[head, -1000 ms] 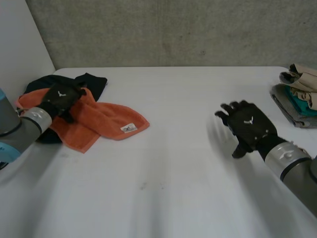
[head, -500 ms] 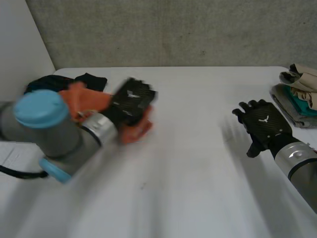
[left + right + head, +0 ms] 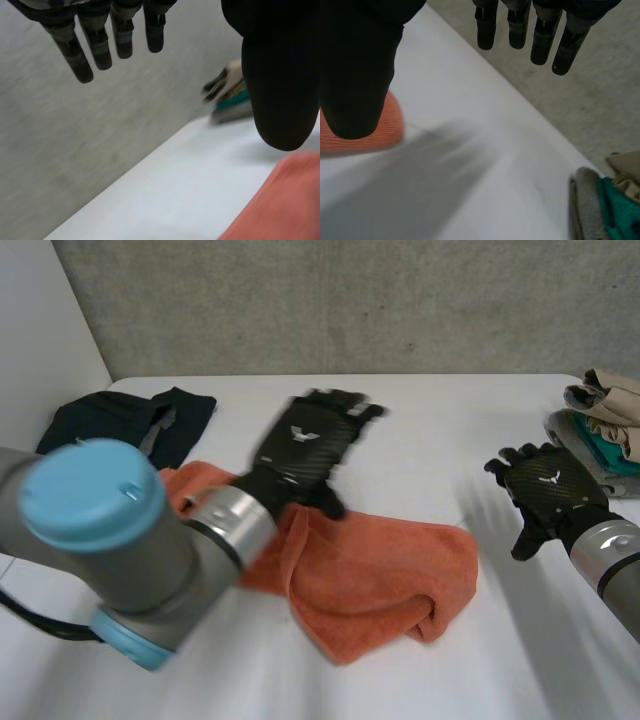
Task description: Fold the laundry.
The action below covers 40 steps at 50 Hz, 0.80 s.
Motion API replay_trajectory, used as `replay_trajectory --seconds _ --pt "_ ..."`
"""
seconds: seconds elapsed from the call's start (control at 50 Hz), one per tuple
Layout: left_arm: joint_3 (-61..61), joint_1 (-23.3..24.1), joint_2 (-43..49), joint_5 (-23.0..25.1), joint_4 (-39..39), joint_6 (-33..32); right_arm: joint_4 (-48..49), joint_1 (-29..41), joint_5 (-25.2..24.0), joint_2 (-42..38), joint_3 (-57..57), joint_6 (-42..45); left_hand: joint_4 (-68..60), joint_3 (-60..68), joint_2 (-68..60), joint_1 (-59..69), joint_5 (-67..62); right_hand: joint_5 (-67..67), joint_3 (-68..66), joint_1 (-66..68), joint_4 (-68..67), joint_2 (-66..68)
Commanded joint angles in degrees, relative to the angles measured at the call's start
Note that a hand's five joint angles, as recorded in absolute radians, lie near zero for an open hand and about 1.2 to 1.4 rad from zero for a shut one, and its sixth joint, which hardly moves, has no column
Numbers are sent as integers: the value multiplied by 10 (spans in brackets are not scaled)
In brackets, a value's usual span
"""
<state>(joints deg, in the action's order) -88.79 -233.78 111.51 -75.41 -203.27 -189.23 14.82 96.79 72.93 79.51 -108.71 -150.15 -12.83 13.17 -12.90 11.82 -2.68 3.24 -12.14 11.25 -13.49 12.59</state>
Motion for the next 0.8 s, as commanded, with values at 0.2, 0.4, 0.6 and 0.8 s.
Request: replay_trajectory --seconds 0.2,0.4,0.6,0.8 --pt "-45 -251 30 132 134 -317 -243 69 -14 41 25 -3 -4 1 -3 14 -6 -32 21 -13 35 -26" --pt "-10 -216 69 240 132 -319 -144 102 0 2 -24 -35 -19 16 -19 29 -21 -32 21 -13 35 -26" --pt "55 -158 156 237 131 -331 -80 135 34 -35 -23 -106 -105 101 -104 115 -106 -32 21 -13 35 -26" --pt "119 -136 212 179 134 -371 -30 158 55 -67 -3 -108 -658 655 -657 668 -660 667 -678 687 -664 673"
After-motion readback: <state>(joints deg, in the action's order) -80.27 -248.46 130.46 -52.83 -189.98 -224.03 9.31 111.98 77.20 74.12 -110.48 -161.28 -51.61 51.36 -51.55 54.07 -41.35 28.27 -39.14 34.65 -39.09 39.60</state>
